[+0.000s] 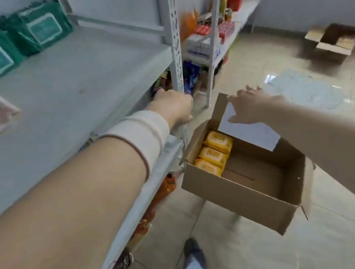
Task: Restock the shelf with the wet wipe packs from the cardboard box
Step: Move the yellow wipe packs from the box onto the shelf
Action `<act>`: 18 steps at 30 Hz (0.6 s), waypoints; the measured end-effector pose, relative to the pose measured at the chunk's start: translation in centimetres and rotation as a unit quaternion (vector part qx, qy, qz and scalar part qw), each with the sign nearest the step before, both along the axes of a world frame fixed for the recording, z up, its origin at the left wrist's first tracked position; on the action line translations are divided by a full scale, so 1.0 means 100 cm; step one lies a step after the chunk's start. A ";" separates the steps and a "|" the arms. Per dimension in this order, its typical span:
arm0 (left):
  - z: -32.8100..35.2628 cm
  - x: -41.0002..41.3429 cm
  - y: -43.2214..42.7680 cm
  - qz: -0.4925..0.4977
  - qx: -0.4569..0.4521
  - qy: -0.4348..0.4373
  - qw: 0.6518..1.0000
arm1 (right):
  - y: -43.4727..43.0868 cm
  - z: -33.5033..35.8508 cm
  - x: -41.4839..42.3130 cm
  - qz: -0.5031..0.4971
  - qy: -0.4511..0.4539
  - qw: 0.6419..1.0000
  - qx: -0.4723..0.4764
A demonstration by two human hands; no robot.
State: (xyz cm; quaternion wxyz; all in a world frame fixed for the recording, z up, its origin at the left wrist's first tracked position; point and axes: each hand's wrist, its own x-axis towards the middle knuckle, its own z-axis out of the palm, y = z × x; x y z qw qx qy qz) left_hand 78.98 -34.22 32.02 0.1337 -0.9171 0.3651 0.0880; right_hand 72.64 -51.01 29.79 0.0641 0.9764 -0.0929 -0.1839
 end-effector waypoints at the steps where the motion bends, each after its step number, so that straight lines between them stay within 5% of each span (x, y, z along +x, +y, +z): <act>1: -0.019 0.004 -0.017 -0.015 0.008 0.018 1.000 | -0.017 -0.016 -0.002 -0.019 0.018 1.000 0.007; 8: -0.194 0.064 -0.101 0.050 -0.015 0.209 0.977 | -0.085 -0.176 0.010 -0.139 0.114 0.975 0.131; 12: -0.289 0.086 -0.126 0.159 -0.001 0.364 0.918 | -0.087 -0.280 0.005 -0.268 0.224 0.901 0.256; 18: -0.389 0.137 -0.173 0.233 -0.068 0.413 0.878 | -0.080 -0.379 0.021 -0.399 0.237 0.797 0.386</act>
